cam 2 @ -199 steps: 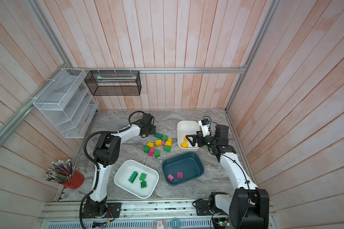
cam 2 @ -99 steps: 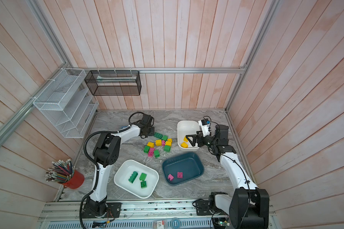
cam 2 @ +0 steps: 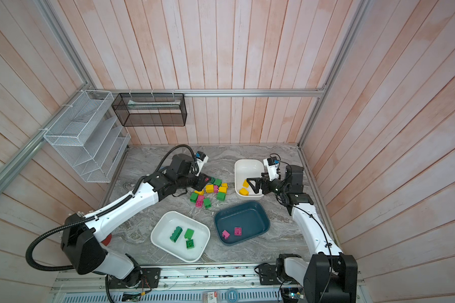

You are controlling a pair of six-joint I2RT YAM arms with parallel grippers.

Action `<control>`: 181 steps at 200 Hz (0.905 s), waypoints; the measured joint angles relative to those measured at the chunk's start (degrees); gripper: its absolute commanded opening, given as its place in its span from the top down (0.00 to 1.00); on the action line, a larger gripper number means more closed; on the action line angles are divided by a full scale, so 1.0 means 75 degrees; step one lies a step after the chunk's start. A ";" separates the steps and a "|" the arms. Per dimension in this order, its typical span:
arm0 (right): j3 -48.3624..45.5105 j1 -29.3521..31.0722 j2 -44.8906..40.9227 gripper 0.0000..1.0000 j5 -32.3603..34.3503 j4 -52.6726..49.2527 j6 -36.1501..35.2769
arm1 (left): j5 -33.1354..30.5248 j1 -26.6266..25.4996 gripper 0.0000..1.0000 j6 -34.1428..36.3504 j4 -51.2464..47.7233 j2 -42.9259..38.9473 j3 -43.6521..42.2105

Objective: Sort the legos into containers by color
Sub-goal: 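Carry the pink brick with the left gripper into the teal tray and release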

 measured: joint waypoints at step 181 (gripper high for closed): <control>-0.0495 -0.0172 -0.1078 0.02 0.0297 -0.0391 -0.0079 | 0.1428 -0.2107 0.24 0.1067 0.0901 0.2897 -0.0017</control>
